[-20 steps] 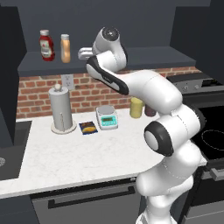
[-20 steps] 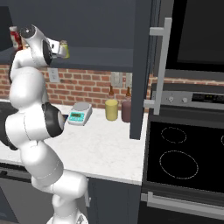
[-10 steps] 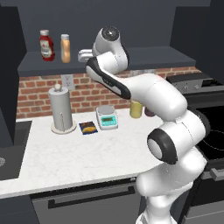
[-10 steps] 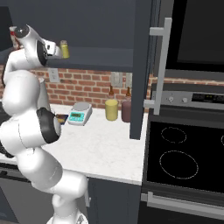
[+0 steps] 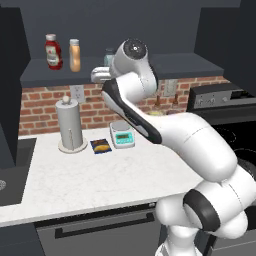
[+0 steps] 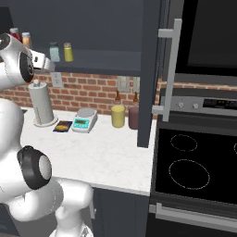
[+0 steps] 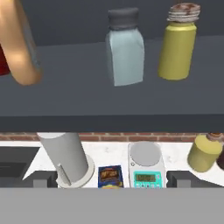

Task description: Put the shaker and condiment bottle from the counter next to their counterparts in the cabinet.

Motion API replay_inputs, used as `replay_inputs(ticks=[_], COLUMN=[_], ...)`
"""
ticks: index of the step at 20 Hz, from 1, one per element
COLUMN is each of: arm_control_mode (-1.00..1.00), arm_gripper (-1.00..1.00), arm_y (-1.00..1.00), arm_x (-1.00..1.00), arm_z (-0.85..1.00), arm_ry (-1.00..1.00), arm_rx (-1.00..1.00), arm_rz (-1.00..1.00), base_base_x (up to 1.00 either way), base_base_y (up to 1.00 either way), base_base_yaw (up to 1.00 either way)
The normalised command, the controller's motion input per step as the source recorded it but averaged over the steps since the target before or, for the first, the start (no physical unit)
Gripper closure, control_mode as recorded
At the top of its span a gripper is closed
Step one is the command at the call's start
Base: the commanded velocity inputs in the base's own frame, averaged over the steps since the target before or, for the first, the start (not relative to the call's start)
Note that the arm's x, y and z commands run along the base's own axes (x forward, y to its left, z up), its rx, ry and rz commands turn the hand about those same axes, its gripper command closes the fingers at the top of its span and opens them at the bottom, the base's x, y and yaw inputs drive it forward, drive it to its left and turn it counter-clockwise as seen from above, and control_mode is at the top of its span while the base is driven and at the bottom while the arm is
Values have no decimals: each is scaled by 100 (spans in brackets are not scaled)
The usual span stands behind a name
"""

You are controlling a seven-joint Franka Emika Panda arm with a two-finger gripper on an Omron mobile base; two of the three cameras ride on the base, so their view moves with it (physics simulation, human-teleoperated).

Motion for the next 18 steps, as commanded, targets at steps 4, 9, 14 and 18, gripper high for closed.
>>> replay_inputs(ticks=[4,9,14,18], arm_control_mode=[-100,-100,-100,-100], arm_gripper=[-100,-100,-100,-100], arm_y=[0,0,-1,0], arm_x=[-95,-66,-52,-47], arm_z=[-61,-97,-100,-99], arm_ry=[-12,-19,-23,-18], arm_rx=[0,0,0,0], arm_rz=[0,0,0,0], base_base_x=[0,0,0,0], base_base_y=[0,0,0,0], base_base_yaw=[0,0,0,0])
